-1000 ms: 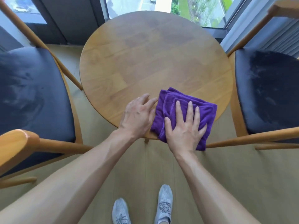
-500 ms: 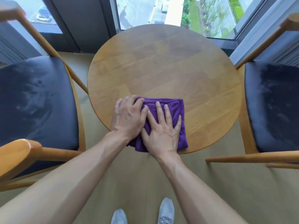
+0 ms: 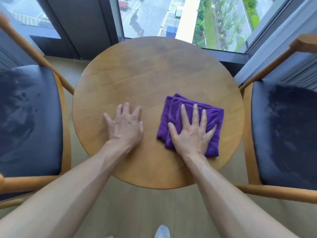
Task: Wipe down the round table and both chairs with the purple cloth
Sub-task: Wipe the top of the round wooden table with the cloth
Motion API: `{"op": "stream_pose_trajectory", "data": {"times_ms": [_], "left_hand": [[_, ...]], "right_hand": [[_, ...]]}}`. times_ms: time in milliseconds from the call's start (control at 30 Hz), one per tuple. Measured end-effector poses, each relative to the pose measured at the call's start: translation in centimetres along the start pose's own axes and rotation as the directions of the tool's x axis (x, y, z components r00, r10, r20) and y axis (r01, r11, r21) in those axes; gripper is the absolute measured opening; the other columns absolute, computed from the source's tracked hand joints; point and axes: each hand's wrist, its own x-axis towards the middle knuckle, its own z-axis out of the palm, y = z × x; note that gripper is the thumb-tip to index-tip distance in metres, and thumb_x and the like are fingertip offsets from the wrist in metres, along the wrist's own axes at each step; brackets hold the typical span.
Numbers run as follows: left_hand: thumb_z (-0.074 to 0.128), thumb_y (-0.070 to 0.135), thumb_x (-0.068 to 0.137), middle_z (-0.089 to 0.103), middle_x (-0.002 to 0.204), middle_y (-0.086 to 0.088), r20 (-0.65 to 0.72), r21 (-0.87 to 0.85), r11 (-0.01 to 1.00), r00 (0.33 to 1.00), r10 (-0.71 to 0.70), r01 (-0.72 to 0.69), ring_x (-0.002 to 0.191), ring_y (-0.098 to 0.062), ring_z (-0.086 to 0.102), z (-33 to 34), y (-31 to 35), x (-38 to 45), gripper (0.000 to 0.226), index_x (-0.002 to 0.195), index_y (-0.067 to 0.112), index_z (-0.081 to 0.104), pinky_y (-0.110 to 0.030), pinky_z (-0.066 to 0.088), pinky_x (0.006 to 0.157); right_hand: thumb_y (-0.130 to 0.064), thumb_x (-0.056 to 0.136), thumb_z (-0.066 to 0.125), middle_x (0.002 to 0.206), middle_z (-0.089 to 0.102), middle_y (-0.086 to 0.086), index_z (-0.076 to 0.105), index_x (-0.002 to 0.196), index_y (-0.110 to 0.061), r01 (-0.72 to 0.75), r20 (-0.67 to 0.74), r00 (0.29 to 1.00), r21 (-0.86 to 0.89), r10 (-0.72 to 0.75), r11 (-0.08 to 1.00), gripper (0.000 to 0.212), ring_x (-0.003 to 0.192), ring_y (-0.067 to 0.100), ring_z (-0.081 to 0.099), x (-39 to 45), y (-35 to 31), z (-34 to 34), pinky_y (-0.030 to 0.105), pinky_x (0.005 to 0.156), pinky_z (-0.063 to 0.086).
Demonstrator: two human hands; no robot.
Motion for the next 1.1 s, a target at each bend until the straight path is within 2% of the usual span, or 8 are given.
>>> {"op": "stream_pose_trajectory", "data": {"times_ms": [233, 433, 533, 600, 667, 767, 867, 1100], "left_hand": [[0.043, 0.043, 0.099, 0.02, 0.163, -0.004, 0.016, -0.027, 0.995, 0.996, -0.093, 0.093, 0.15, -0.027, 0.014, 0.7, 0.5, 0.8, 0.054, 0.152, 0.037, 0.031, -0.074, 0.019, 0.109], [0.045, 0.028, 0.098, 0.032, 0.156, -0.008, -0.08, -0.166, 0.983, 0.992, -0.094, 0.08, 0.145, -0.029, 0.026, -0.3, 2.5, 1.8, 0.051, 0.149, 0.03, 0.037, -0.065, 0.022, 0.114], [0.05, 0.017, 0.097, 0.041, 0.154, -0.009, -0.25, -0.279, 0.943, 0.962, 0.11, -0.18, 0.143, -0.027, 0.036, -0.9, 6.0, 3.0, 0.05, 0.146, 0.022, 0.048, -0.048, 0.024, 0.118], [0.048, 0.018, 0.1, 0.041, 0.155, -0.009, -0.262, -0.322, 0.909, 0.948, 0.182, -0.263, 0.145, -0.026, 0.035, -0.7, 8.3, 3.4, 0.046, 0.146, 0.017, 0.049, -0.045, 0.023, 0.119], [0.041, 0.034, 0.104, 0.027, 0.163, -0.005, -0.189, -0.251, 0.928, 0.954, 0.232, -0.275, 0.152, -0.023, 0.021, 0.4, 9.9, 3.0, 0.05, 0.153, 0.026, 0.037, -0.047, 0.011, 0.123], [0.025, 0.065, 0.096, 0.001, 0.169, 0.002, -0.026, 0.024, 0.948, 0.948, 0.316, -0.316, 0.155, -0.023, -0.004, 2.6, 10.6, 2.4, 0.065, 0.156, 0.046, 0.012, -0.058, -0.004, 0.121], [0.019, 0.067, 0.092, 0.007, 0.168, 0.005, -0.039, 0.076, 0.949, 0.95, 0.309, -0.305, 0.155, -0.02, 0.0, 2.9, 8.3, 3.3, 0.065, 0.154, 0.049, 0.016, -0.059, 0.002, 0.121], [0.029, 0.056, 0.09, 0.006, 0.168, 0.002, -0.051, -0.032, 0.973, 0.972, -0.23, 0.229, 0.155, -0.023, -0.001, 0.5, -3.9, 7.0, 0.064, 0.152, 0.043, 0.023, -0.067, 0.003, 0.118]], "right_hand": [[-0.073, 0.087, 0.034, 0.166, 0.019, -0.006, 0.024, 0.152, -0.05, 0.373, -0.007, 0.928, 0.006, -0.373, 0.928, 0.07, 0.153, 0.02, 0.014, -0.7, 0.5, 0.6, 0.069, 0.114, 0.012], [-0.071, 0.092, 0.025, 0.167, 0.005, -0.007, 0.013, 0.153, -0.051, 0.028, 0.07, 0.997, 0.047, -0.031, 0.998, 0.066, 0.154, 0.019, -0.002, 4.8, 3.5, -1.2, 0.063, 0.12, 0.003], [-0.049, 0.102, 0.031, 0.166, 0.014, -0.008, 0.021, 0.154, -0.046, 0.011, 0.076, 0.996, 0.347, -0.04, 0.938, 0.053, 0.154, 0.014, 0.005, 6.1, -0.8, -1.7, 0.057, 0.121, 0.01], [-0.026, 0.104, 0.037, 0.162, 0.029, -0.007, 0.03, 0.154, -0.037, 0.016, 0.06, 0.995, 0.674, -0.077, 0.739, 0.052, 0.15, 0.01, 0.02, 6.8, -2.2, -2.6, 0.044, 0.122, 0.019], [-0.006, 0.099, 0.041, 0.156, 0.041, 0.0, 0.04, 0.151, -0.022, 0.016, -0.029, 1.0, 0.797, 0.012, 0.604, 0.055, 0.145, 0.016, 0.033, 7.5, -1.2, -3.4, 0.03, 0.118, 0.026], [-0.008, 0.1, 0.041, 0.156, 0.04, 0.006, 0.04, 0.15, -0.017, -0.03, -0.12, 0.985, 0.598, 0.126, 0.801, 0.051, 0.145, 0.022, 0.033, 7.8, 2.4, -3.4, 0.032, 0.119, 0.023], [-0.025, 0.104, 0.039, 0.164, 0.022, 0.003, 0.028, 0.156, -0.026, -0.041, 0.017, 0.999, 0.312, 0.038, 0.949, 0.053, 0.152, 0.021, 0.014, 7.5, 5.9, -1.9, 0.037, 0.123, 0.012], [-0.037, 0.103, 0.033, 0.167, 0.009, 0.003, 0.017, 0.158, -0.026, 0.047, 0.008, 0.999, 0.129, -0.048, 0.991, 0.059, 0.154, 0.02, 0.002, 6.9, 6.3, -0.1, 0.038, 0.125, 0.002]]}}
